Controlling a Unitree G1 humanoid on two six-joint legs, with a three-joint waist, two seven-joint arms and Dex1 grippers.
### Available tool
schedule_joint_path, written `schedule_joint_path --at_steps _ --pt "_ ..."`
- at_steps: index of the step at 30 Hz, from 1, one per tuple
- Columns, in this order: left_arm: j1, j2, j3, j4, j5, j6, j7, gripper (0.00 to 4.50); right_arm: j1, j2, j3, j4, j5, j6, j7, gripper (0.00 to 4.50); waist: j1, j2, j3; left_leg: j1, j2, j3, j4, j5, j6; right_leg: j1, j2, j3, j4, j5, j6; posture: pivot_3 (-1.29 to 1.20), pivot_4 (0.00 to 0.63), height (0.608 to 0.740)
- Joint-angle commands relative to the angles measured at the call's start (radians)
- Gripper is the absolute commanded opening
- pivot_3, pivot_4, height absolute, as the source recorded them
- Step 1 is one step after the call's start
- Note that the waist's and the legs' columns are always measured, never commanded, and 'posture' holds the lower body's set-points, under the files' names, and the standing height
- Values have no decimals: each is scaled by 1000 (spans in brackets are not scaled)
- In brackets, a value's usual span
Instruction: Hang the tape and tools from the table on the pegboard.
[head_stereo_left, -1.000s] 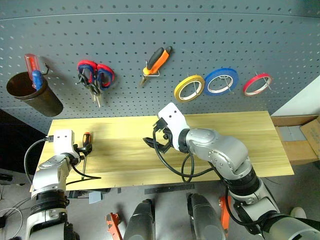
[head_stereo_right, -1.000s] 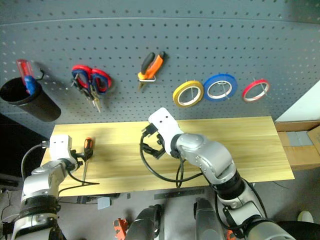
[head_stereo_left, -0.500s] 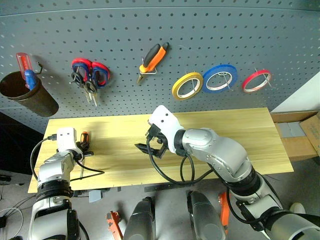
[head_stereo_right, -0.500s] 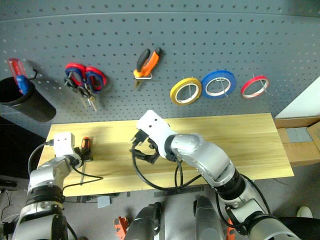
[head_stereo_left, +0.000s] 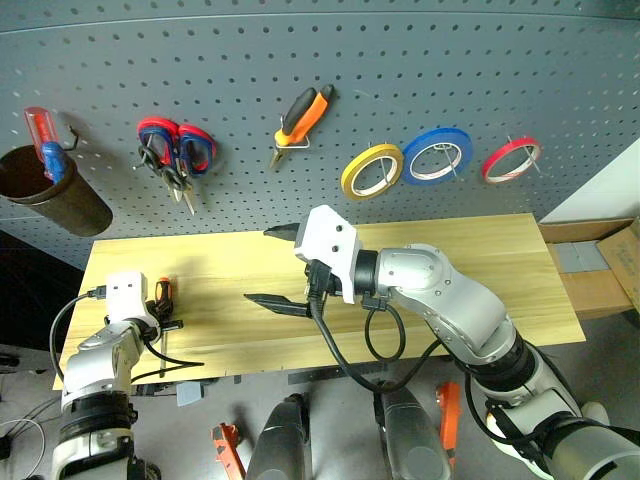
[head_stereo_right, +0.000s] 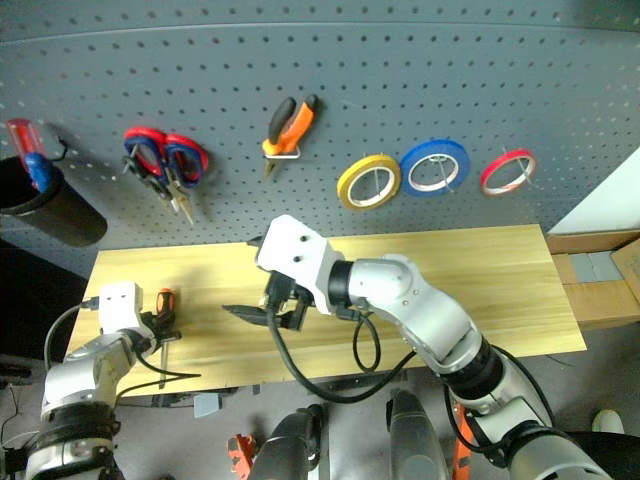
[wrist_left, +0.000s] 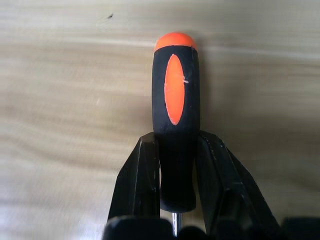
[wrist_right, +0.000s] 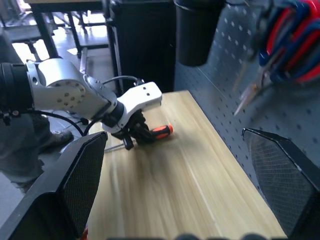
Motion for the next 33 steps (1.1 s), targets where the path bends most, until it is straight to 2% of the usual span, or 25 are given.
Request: schedule_joint_path --at_steps 1,6,10,16,23,28,33 --pt "114 -24 74 -303 -27 -64 22 663 -12 -14 -11 -31 -3 -59 51 4500 3 -2 -1 -1 -1 0 0 1 -1 -1 -1 0 0 0 0 -74 308 740" --pt "173 -85 117 -485 -53 -174 40 663 -33 -29 -38 8 -6 -104 94 4500 19 -3 -2 -4 -1 0 0 2 -4 -4 -2 -1 -1 0 0 -34 269 740" --pt "233 -126 120 -646 -57 -215 57 663 -68 -79 -62 40 -1 -69 141 4500 26 -8 -6 -5 -2 0 1 2 -4 -4 -3 -1 -2 0 0 -17 248 740" --pt "241 -110 77 -757 -18 -279 43 663 -99 -111 -153 69 23 -15 135 4500 40 -11 -15 -6 -3 0 0 2 -5 -5 -2 -2 -2 0 -1 0 219 740" --pt "220 -79 74 -823 49 -363 54 663 -127 -125 -263 38 57 143 64 4500 48 -12 -31 -8 -4 1 1 3 -5 -7 -2 -3 -2 1 -1 1 207 740" --pt "178 -59 97 -828 74 -383 73 663 -156 -131 -291 3 73 210 33 4500 50 -12 -38 -8 -5 2 1 3 -5 -7 -1 -3 -2 1 -1 3 200 740" --pt "57 -14 119 -820 73 -365 101 663 -189 -131 -298 -4 60 223 3 4500 52 -12 -44 -9 -5 5 2 3 -6 -7 -1 -3 -1 1 -2 4 194 740"
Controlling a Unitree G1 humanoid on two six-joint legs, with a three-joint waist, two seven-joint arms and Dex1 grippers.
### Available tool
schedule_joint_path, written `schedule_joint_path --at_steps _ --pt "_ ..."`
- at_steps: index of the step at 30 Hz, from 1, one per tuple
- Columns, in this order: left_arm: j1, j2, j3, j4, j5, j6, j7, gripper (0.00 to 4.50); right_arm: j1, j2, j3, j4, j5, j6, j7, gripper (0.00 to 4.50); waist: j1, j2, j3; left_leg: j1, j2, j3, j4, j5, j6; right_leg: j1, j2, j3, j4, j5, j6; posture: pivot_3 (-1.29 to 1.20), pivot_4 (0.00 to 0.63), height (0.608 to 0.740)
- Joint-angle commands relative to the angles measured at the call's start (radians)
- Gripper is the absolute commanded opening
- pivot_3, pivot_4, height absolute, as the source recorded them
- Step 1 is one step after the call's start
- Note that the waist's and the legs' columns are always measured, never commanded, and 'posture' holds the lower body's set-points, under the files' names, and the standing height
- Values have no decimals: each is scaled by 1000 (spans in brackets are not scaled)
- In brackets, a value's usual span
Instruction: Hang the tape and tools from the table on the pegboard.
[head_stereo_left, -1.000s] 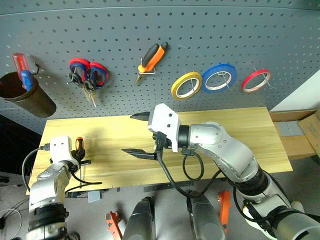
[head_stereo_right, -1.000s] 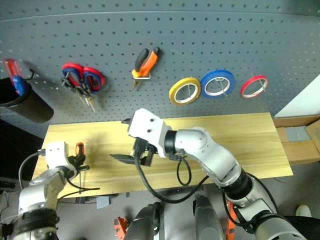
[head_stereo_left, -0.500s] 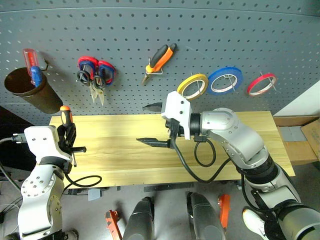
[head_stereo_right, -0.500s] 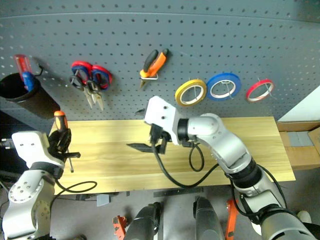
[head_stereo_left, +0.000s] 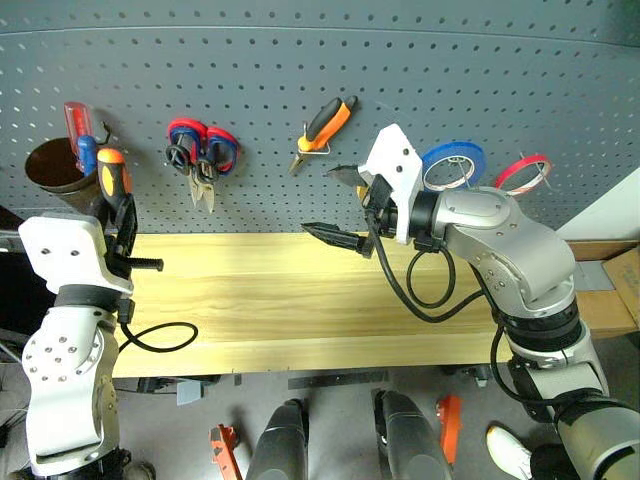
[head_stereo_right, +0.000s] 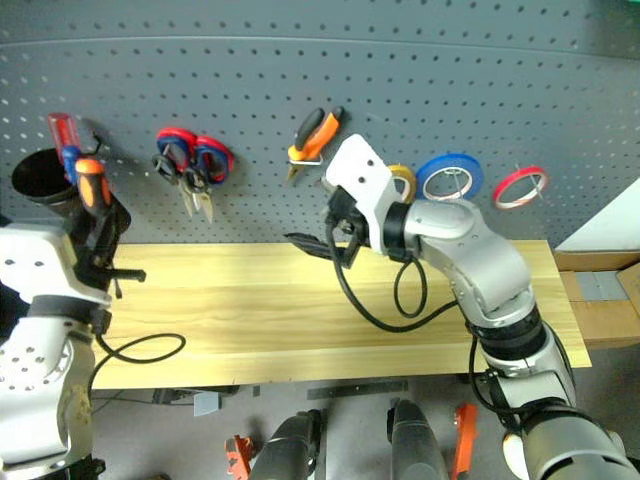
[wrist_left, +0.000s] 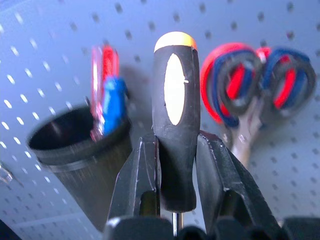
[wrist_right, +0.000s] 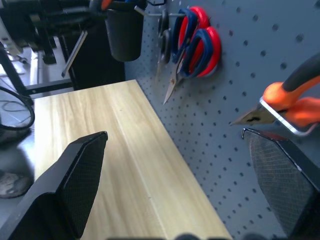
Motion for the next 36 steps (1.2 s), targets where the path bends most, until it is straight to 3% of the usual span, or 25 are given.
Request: schedule_joint_path --at_steps 1,7,14,25,36 --pt "-100 49 56 -37 3 -11 35 663 -36 0 -31 -46 14 -1 -13 4500 3 0 -2 0 0 0 0 0 0 0 0 0 0 0 0 4 194 740" --pt "-278 147 128 59 -6 -3 61 663 -58 11 -51 -31 27 -8 -20 4500 -2 0 -6 -1 0 1 1 1 -1 0 2 -1 1 1 -1 2 192 740" --pt "-374 225 145 267 4 -105 31 663 -136 67 -88 31 53 -11 -48 4500 -8 0 -10 -1 1 1 1 2 -3 -1 2 -1 2 1 -2 -6 187 740" --pt "-482 211 54 532 44 -336 23 663 -164 94 -60 75 30 -57 -59 4500 -9 -3 -16 -1 1 -1 2 3 -5 -1 2 -3 2 2 -3 -25 180 740" --pt "-527 184 46 587 18 -376 52 663 -156 93 -46 62 36 -43 -65 4500 -35 -4 -19 -1 1 -2 2 3 -5 -1 2 -4 3 3 -4 -40 189 740"
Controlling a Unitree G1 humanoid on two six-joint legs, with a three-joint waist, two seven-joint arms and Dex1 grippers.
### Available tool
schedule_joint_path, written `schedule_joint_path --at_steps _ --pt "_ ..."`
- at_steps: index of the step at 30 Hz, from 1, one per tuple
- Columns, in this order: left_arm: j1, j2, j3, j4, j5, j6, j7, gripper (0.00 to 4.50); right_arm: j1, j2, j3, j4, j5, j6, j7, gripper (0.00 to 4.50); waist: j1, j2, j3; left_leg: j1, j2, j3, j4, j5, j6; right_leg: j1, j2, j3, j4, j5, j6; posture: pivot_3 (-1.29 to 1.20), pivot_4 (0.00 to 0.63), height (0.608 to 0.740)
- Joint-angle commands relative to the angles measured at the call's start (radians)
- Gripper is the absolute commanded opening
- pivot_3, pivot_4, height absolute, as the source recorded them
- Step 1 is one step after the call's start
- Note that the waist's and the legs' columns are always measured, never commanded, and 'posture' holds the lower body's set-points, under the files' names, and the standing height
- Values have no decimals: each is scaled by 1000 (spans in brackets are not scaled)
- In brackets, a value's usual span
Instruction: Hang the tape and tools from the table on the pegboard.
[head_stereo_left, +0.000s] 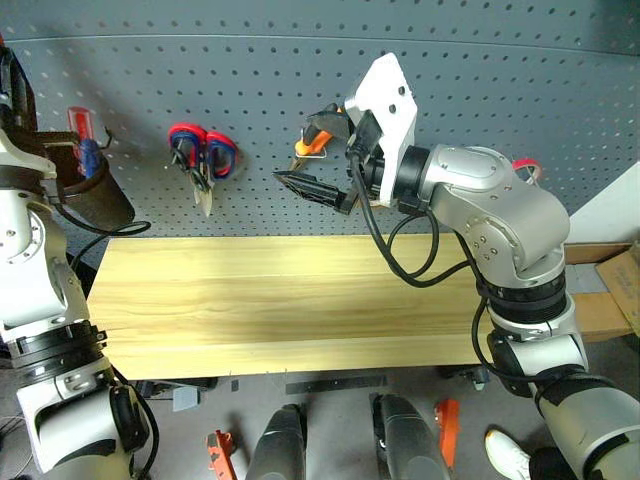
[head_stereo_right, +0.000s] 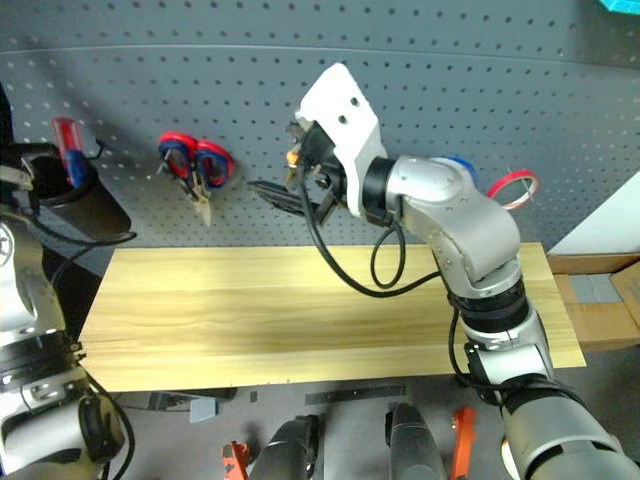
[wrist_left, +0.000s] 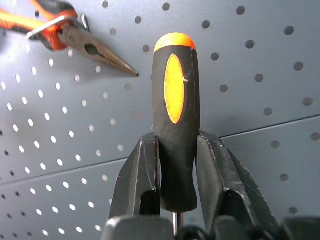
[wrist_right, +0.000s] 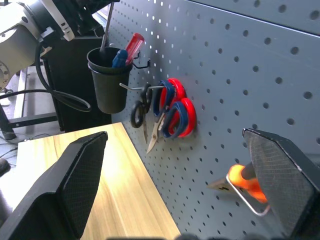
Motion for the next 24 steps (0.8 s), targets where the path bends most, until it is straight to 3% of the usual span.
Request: schedule_joint_path --at_steps 1,14,24 --pt "9 5 11 -15 1 -47 11 663 -15 -1 -3 -40 4 -8 -4 4500 -5 0 -1 0 0 0 0 0 0 0 0 0 0 0 0 -40 190 740" --pt "152 -30 42 7 21 -91 88 663 -1 27 -21 -60 39 -48 8 4500 -29 0 -4 0 0 -5 0 0 0 -1 0 1 1 0 0 -47 192 740" --pt "155 -54 96 -9 -26 -66 166 4033 7 16 -18 -66 51 -59 12 4500 -32 1 -22 0 0 -5 1 0 0 -1 0 1 1 0 0 -53 185 740"
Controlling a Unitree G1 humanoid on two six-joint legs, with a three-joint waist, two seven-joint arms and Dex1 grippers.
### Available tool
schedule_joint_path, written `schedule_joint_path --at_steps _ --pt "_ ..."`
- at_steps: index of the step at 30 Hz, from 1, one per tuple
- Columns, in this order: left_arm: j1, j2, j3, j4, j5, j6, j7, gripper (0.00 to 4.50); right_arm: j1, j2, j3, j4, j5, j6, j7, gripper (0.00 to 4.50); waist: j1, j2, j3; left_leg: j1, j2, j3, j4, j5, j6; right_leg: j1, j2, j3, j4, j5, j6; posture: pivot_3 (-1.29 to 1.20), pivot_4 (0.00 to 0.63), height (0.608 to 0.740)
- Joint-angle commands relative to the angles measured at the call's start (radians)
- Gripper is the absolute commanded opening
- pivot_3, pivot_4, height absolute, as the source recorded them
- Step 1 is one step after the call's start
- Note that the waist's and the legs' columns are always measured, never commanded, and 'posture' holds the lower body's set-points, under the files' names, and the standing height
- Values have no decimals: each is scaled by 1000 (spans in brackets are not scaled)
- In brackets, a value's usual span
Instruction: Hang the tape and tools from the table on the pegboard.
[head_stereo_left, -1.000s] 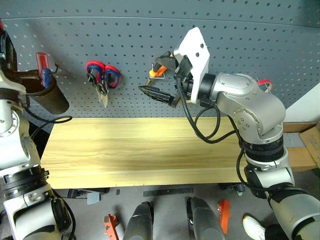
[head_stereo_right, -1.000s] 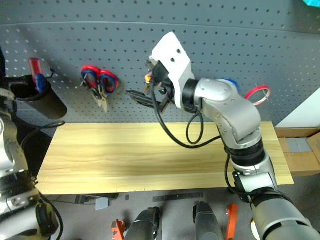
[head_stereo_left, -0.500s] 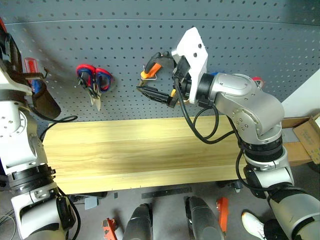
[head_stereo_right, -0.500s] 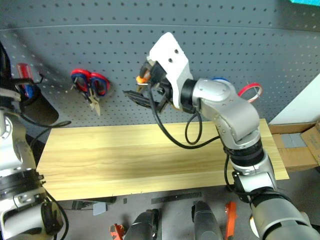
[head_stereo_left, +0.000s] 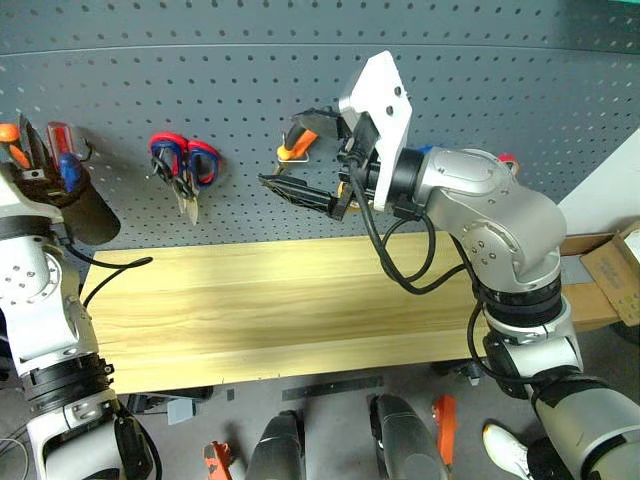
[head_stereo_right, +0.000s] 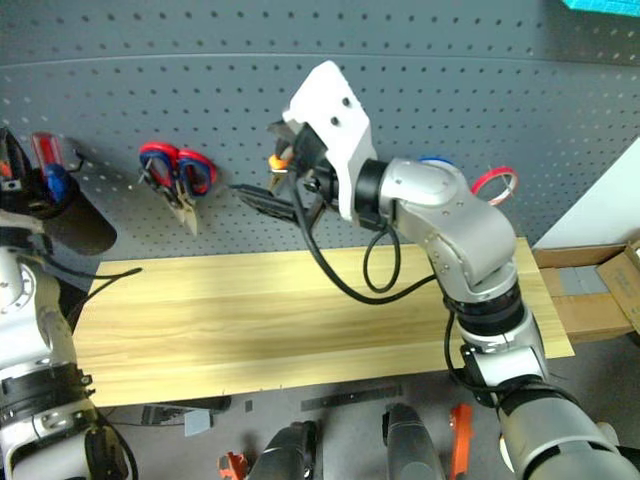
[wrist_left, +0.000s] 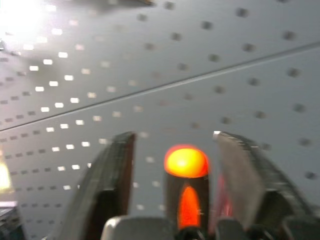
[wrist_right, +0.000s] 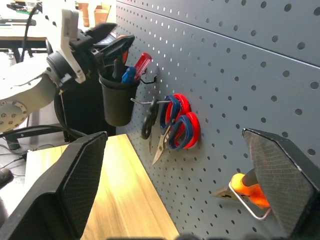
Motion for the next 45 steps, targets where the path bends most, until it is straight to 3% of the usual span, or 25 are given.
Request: schedule_joint_path --at_steps 1,9,18,25,29,34,37,45 --pt "-6 0 40 -40 -31 5 22 4411 -4 -4 -19 -42 8 -32 3 4500 0 0 -3 0 0 0 0 0 0 0 0 0 0 0 0 -52 184 740" --pt "-75 14 -10 -153 -59 70 18 4461 4 -16 -19 -36 7 -80 28 4500 1 -1 -11 0 0 -1 2 0 0 1 0 0 1 1 0 -46 172 740" --pt "-62 -15 -220 -399 -114 196 -159 4461 64 -71 -38 -53 16 -215 121 4500 1 2 -44 0 0 -1 2 0 0 1 0 0 0 1 0 -34 136 740" --pt "157 -44 -344 -571 -273 509 -280 4461 208 -179 -80 -134 59 -206 170 4500 0 13 -68 6 0 3 2 0 1 5 4 6 1 1 0 -21 120 740" --pt "335 -73 -402 -624 -255 636 -263 4461 321 -219 -90 -181 62 -196 148 4500 3 15 -71 19 2 6 -2 -2 4 17 6 9 1 1 0 -13 109 740" --pt "439 -172 -427 -582 -176 668 -161 4461 531 -215 -69 -181 -16 -265 75 4500 41 16 -80 30 2 8 -2 -3 5 29 7 9 -1 2 0 -19 89 740" --pt "453 -183 -421 -499 -122 599 -166 4461 672 -214 2 -74 -181 -454 28 4500 60 16 -98 36 3 9 -2 -3 6 35 8 8 -2 2 0 -24 74 740" --pt "490 -231 -411 -298 -12 406 -157 4461 846 -62 -35 297 -335 -826 -161 4500 70 18 -129 57 5 13 -5 -3 6 56 9 10 -7 1 0 -15 32 740"
